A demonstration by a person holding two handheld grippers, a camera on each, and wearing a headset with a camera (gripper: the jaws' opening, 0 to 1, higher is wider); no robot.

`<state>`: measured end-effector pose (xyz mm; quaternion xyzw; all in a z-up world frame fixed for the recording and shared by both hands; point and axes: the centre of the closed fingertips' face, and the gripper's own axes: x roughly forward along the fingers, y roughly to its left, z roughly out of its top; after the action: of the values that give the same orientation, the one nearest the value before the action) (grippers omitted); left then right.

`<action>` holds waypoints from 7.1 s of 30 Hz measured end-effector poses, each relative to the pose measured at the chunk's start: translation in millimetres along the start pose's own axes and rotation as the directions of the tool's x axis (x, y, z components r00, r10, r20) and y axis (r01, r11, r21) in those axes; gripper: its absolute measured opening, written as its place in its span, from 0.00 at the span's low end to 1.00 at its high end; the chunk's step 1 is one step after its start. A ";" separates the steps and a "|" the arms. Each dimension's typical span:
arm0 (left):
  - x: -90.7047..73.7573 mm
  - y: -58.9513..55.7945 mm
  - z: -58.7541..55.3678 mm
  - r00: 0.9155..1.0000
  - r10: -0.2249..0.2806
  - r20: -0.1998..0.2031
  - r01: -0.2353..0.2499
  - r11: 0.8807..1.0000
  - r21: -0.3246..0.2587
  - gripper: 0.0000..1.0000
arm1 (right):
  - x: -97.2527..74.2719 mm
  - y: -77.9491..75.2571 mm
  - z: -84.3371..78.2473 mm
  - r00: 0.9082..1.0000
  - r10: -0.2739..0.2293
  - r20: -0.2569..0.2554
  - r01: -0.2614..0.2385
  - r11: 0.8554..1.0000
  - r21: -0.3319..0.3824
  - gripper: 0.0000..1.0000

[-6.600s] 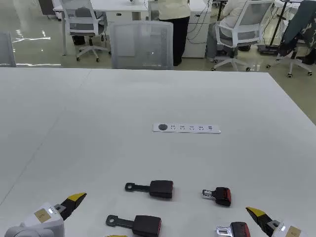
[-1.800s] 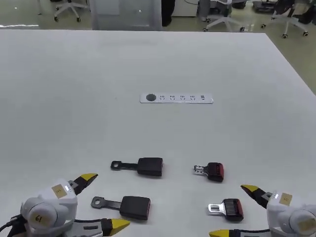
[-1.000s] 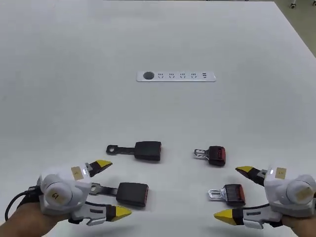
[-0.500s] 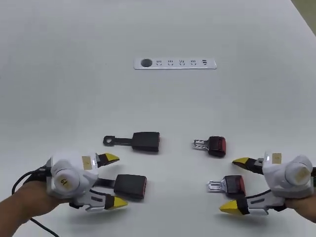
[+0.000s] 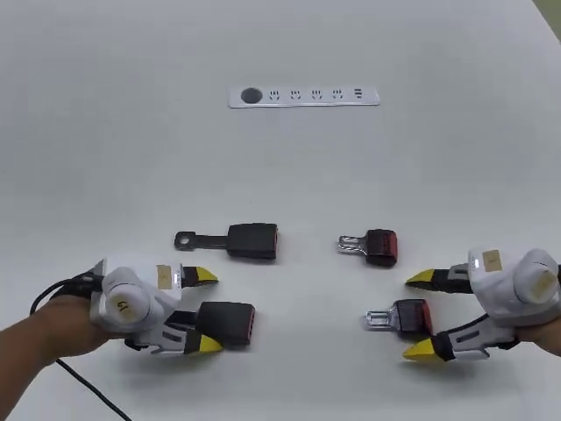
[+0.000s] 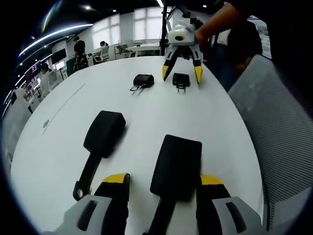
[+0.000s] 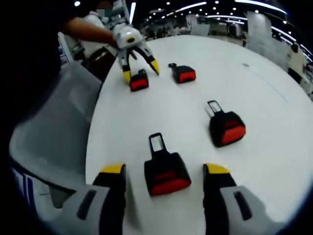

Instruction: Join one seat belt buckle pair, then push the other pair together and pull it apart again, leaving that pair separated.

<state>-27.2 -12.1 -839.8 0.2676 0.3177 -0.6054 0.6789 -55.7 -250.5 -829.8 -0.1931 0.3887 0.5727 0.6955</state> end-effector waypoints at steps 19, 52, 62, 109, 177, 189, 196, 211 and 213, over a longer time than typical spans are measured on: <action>-4.7 -13.4 1.9 1.000 -0.023 0.022 0.023 1.000 -0.003 0.37 | -2.3 -2.8 -6.5 1.000 0.003 -0.018 -0.004 0.998 -0.067 0.36; -1.2 -9.1 0.0 0.999 -0.026 -0.037 0.026 1.000 0.000 0.35 | 8.1 1.6 9.8 0.988 0.050 0.143 -0.036 0.995 -0.097 0.35; -0.9 -10.3 0.6 0.998 -0.023 -0.052 0.023 1.000 -0.010 0.35 | 26.0 8.9 26.1 0.982 0.064 0.177 -0.045 0.993 -0.109 0.35; -0.7 -12.1 -2.1 0.995 -0.030 -0.092 0.031 0.999 0.015 0.35 | 104.4 33.7 113.1 0.952 0.132 0.276 -0.098 0.986 -0.136 0.35; -1.4 -12.4 -3.1 0.995 -0.097 0.012 0.096 0.993 0.075 0.33 | 122.9 38.3 131.8 0.962 0.051 0.269 -0.005 0.985 -0.171 0.34; -2.8 -12.2 -1.2 0.993 -0.112 0.024 0.109 0.990 0.084 0.33 | 122.6 37.5 133.2 0.957 0.034 0.288 0.012 0.988 -0.157 0.34; -3.1 -11.7 -0.9 0.993 -0.119 0.022 0.117 0.989 0.089 0.33 | 121.6 37.0 133.5 0.958 0.019 0.287 0.030 0.986 -0.163 0.34; -2.4 -11.9 -2.1 0.992 -0.124 0.017 0.122 0.988 0.090 0.33 | 121.6 37.6 132.6 0.956 0.017 0.292 0.029 0.988 -0.150 0.34; -2.1 -11.4 -3.1 0.992 -0.123 0.014 0.121 0.989 0.084 0.33 | 121.7 38.1 132.7 0.957 0.015 0.290 0.031 0.988 -0.152 0.35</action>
<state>-38.9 -9.8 -840.1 0.2696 0.3014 -0.6610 0.6321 -44.3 -66.9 -833.0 -0.1619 0.2362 0.6204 0.7302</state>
